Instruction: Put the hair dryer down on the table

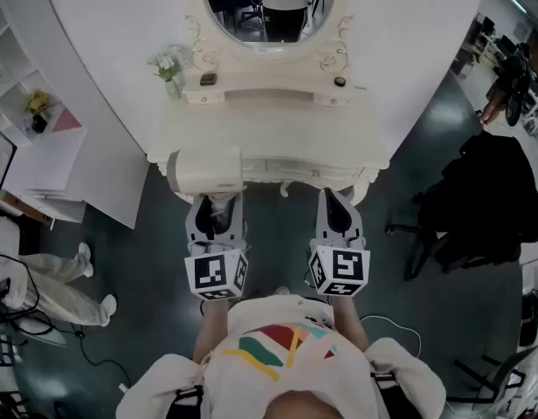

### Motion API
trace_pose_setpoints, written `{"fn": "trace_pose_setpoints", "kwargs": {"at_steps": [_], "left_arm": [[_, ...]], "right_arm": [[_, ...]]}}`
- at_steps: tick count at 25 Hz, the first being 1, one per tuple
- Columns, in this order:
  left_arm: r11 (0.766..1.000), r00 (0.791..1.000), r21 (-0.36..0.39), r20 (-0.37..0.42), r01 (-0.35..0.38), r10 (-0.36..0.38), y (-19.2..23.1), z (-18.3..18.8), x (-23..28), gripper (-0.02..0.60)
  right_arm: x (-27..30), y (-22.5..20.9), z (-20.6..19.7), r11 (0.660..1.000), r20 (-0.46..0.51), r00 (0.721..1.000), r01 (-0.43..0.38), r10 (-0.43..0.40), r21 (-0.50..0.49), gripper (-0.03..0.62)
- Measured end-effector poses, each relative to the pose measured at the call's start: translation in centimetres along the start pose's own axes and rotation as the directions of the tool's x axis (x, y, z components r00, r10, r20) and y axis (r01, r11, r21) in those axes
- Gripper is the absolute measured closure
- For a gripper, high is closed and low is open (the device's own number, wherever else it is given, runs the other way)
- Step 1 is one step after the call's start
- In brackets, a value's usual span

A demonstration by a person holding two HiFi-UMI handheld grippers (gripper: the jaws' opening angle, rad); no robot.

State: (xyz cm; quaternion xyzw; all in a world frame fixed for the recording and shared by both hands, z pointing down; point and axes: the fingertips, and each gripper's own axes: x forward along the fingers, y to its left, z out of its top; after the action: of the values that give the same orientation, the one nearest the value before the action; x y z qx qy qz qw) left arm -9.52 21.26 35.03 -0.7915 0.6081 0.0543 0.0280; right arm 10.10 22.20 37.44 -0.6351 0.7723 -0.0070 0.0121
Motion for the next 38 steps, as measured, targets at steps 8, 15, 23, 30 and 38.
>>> {"fn": "trace_pose_setpoints", "kwargs": {"at_steps": [8,15,23,30,38], "left_arm": [[1.000,0.999,-0.006,0.031,-0.009,0.009,0.1,0.5,0.9,0.380],[1.000,1.000,-0.016,0.018,0.020,-0.020,-1.0,0.0,1.0,0.380],[0.999,1.000,-0.041,-0.012,0.006,-0.007,-0.1,-1.1,0.5,0.380],[0.994,0.999,-0.097,0.009,-0.048,0.049,1.2,-1.2,0.6,0.380],[0.996,0.999,-0.081,0.022,-0.040,0.042,1.6,-1.2,1.7,0.380]], "right_arm": [[1.1,0.1,0.3,1.000,0.017,1.000,-0.017,0.017,-0.020,0.594],[0.8,0.1,-0.2,1.000,-0.002,1.000,-0.026,0.026,-0.017,0.594],[0.8,1.5,-0.4,0.994,-0.003,0.996,-0.089,0.089,0.063,0.594],[1.3,2.3,-1.0,0.985,-0.029,0.989,-0.141,0.145,0.103,0.594],[2.7,2.2,-1.4,0.984,-0.028,0.989,-0.140,0.144,0.108,0.594]]}}
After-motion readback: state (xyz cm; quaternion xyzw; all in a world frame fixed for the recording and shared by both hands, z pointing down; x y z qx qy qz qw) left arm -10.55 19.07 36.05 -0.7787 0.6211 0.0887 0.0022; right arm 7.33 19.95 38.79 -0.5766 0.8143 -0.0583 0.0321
